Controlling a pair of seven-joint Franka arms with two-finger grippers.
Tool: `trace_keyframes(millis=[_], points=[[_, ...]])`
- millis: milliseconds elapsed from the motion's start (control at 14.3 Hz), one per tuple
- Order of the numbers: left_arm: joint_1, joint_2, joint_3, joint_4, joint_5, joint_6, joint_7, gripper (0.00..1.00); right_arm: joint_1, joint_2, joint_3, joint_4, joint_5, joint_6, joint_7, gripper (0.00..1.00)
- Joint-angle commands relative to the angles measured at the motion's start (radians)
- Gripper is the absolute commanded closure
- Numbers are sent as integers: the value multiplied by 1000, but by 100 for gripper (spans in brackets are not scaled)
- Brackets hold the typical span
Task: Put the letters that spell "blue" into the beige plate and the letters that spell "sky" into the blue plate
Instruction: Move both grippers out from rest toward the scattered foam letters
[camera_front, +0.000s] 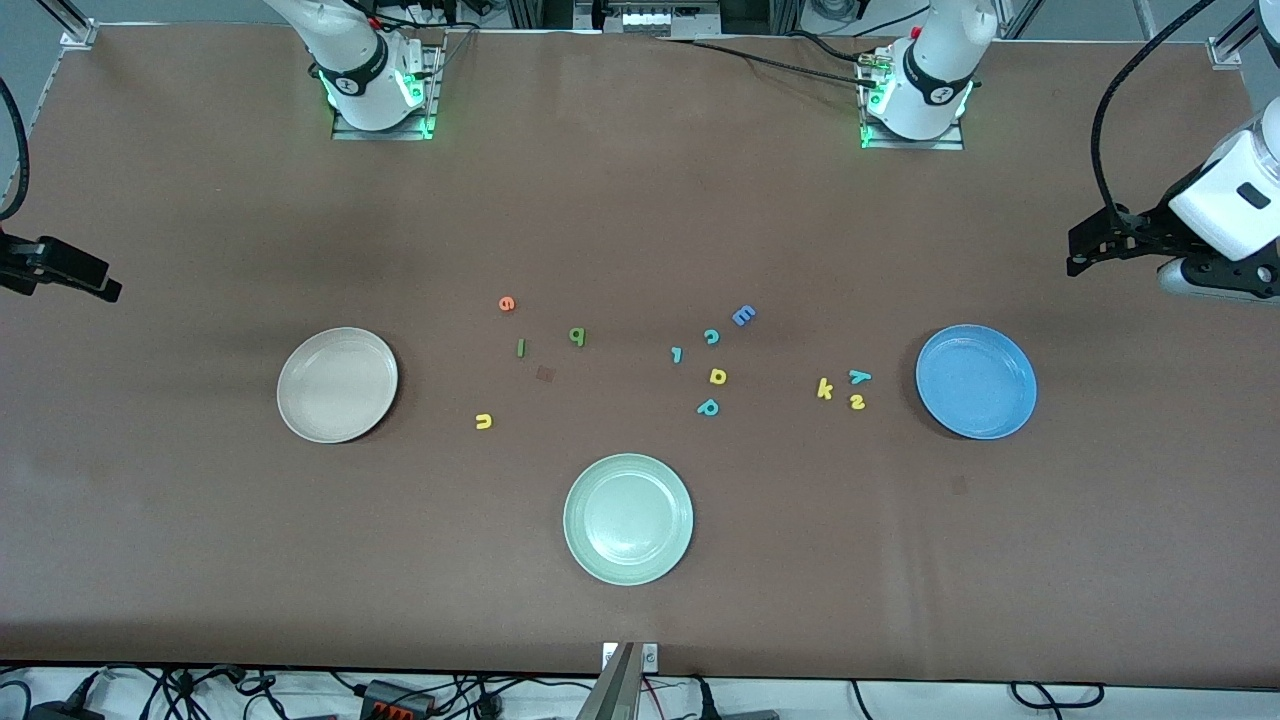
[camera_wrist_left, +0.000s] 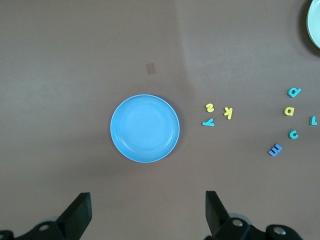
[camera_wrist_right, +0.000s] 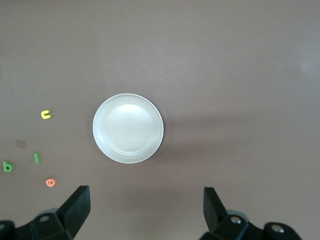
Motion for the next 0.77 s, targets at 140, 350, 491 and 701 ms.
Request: trace_keyframes(millis=[140,350,491,701], points=[[-1,-9,-2,6,0,-5,-9,0,-15,-30,15,-35,-16,5,-13,0],[-1,-10,-2,4,0,-6,-9,0,-9,-34,18,-37,-16,6,-19,0],[-1,-9,-2,6,0,-6,-9,0,1,-29,16,-35,-16,6,-23,0],[-11,-6,-3,9,3,-14,0,0,1,-34,15,-34,-18,-6,-40,0]])
